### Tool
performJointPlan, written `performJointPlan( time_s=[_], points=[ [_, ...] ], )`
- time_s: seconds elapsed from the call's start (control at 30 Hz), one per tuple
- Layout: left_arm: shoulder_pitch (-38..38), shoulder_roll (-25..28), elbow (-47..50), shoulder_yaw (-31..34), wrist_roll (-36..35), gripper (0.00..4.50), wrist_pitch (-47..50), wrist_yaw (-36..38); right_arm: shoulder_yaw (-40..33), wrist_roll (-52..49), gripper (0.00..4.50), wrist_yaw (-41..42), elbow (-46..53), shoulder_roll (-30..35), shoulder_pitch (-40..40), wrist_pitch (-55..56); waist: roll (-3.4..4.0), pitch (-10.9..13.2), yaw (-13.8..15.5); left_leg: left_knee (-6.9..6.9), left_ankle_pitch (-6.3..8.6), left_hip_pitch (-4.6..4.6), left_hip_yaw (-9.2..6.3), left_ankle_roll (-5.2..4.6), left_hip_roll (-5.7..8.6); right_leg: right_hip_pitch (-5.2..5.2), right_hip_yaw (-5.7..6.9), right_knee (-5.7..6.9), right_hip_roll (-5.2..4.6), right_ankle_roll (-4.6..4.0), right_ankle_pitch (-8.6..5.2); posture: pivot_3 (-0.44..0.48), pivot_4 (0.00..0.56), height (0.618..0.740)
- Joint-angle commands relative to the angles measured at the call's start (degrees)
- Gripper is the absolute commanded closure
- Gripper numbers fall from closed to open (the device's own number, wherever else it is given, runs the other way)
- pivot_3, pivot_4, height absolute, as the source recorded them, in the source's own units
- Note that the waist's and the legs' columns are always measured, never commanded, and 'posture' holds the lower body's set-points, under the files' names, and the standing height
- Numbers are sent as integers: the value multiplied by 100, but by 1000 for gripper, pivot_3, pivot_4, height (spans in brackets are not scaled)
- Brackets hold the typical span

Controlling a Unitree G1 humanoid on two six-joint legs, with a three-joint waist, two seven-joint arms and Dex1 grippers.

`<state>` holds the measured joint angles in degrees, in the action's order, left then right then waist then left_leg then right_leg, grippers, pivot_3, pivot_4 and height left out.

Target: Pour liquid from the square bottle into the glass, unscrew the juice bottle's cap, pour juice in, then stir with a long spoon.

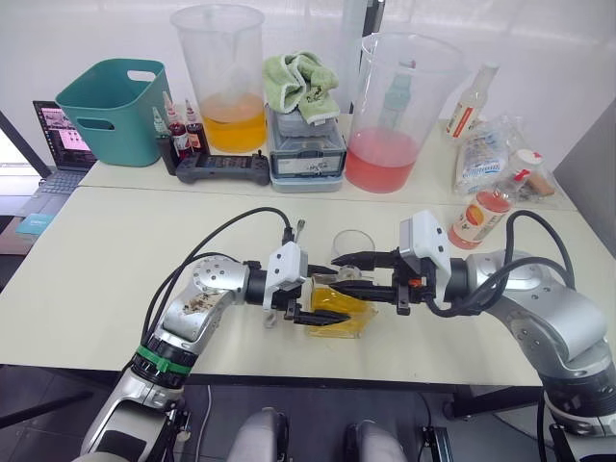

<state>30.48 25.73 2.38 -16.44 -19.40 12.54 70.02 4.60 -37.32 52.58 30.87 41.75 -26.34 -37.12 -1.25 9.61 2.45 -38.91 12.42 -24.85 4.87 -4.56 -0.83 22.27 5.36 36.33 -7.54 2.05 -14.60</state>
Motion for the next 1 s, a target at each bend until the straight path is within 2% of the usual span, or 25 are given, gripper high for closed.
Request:
performJointPlan(
  time_s=[0.03,0.43,0.63,0.73,0.8,0.9,1.0],
  points=[
    [88,78,-25,-288,426,1697,15,-54,-356,-359,3420,-33,243,-124,-403,65,0,0,-12,0,0,0,0,0,0,1,0,1,0,0,0,0,150,739],
    [160,138,-74,-458,494,1697,120,-84,-975,-1080,3420,-382,375,-57,-745,-366,2,-10,1,0,4,2,-3,-6,1,-8,-4,-11,0,7,5,0,150,739],
    [194,135,-106,-471,476,1697,113,-82,-1964,-1099,3420,-360,-235,440,-428,-276,3,-11,16,-2,6,1,-1,-9,2,-11,-5,-15,0,10,6,0,150,739],
    [205,130,-122,-446,443,1697,115,-80,-2789,-168,3420,-216,-1182,1003,559,261,2,-12,89,-2,6,1,-1,-11,2,-12,-5,-14,0,10,6,0,150,739],
    [214,117,-129,-426,408,1697,134,-90,-3165,155,3420,-293,-1767,1139,967,567,-2,-15,109,-7,12,-1,3,-19,6,-16,-6,-21,-1,15,9,0,150,739],
    [230,104,-116,-410,384,1697,157,-103,-3385,410,3420,-327,-2328,1143,1196,936,28,-30,34,-6,13,-2,26,-23,6,-5,-30,-22,0,24,15,0,150,739],
    [215,84,5,-353,302,1697,250,-134,-3429,1219,3420,-937,-3534,992,1295,1756,39,-37,-20,0,12,15,33,-21,4,-10,-38,-16,2,25,14,0,150,739]
  ],
)
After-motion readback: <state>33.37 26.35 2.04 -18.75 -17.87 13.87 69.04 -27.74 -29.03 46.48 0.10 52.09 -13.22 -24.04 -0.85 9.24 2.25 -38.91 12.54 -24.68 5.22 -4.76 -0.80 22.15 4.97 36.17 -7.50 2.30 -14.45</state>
